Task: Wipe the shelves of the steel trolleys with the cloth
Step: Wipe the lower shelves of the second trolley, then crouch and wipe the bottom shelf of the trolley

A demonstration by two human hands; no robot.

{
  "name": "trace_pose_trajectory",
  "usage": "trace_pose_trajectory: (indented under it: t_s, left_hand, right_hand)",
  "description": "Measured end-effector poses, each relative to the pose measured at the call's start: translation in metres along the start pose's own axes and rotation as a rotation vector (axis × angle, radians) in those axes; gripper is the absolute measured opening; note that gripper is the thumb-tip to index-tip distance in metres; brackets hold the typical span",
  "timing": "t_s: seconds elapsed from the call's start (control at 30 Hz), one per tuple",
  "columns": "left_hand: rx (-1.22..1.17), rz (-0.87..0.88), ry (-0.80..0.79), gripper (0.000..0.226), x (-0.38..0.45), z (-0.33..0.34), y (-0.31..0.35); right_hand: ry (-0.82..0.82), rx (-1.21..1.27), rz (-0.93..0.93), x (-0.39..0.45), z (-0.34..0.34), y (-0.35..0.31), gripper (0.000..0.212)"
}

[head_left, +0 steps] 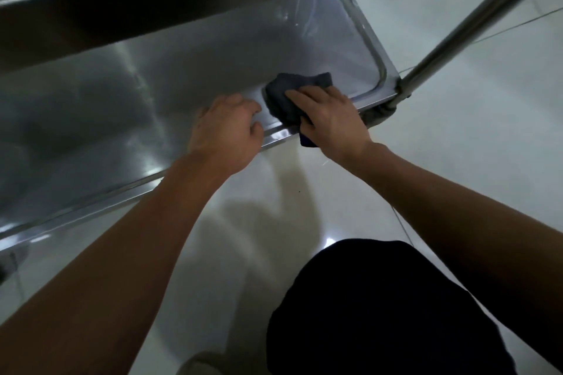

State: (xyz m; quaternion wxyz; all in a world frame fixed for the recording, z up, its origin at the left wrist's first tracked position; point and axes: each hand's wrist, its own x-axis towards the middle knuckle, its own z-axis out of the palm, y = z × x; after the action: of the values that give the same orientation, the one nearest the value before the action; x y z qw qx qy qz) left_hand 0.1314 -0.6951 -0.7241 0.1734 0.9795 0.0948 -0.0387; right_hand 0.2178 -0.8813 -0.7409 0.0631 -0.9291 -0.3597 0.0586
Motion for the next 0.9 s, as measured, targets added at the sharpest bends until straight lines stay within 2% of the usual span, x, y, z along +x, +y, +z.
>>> trace_pose_trajectory:
  t_s: [0.13,0.3,0.43,0.57,0.7,0.83,0.9]
  left_hand:
    - [0.008,0.055,0.004,0.034,0.003,0.001,0.019]
    - [-0.015,0.158,-0.013,0.037,0.006,-0.004,0.057]
    - [0.035,0.264,-0.069,0.037,0.01,-0.021,0.108]
    - [0.082,0.362,-0.176,0.036,0.007,-0.064,0.18]
    - [0.111,0.474,-0.243,0.031,-0.012,-0.121,0.253]
    - [0.124,0.499,-0.314,0.04,-0.036,-0.184,0.313]
    - [0.153,0.517,-0.347,0.042,-0.05,-0.223,0.338]
  right_hand:
    - [-0.019,-0.024,-0.041,-0.025,-0.004,0.004,0.053]
    - [-0.088,0.145,0.054,-0.068,-0.027,0.025,0.054]
    - [-0.136,0.206,0.138,-0.127,-0.078,0.075,0.054]
    - [-0.128,0.267,0.341,-0.186,-0.148,0.115,0.06]
    - [-0.028,0.369,0.57,-0.218,-0.216,0.122,0.053]
    - [0.166,0.508,0.726,-0.243,-0.281,0.098,0.045]
    - [0.243,0.569,0.784,-0.254,-0.319,0.08,0.048]
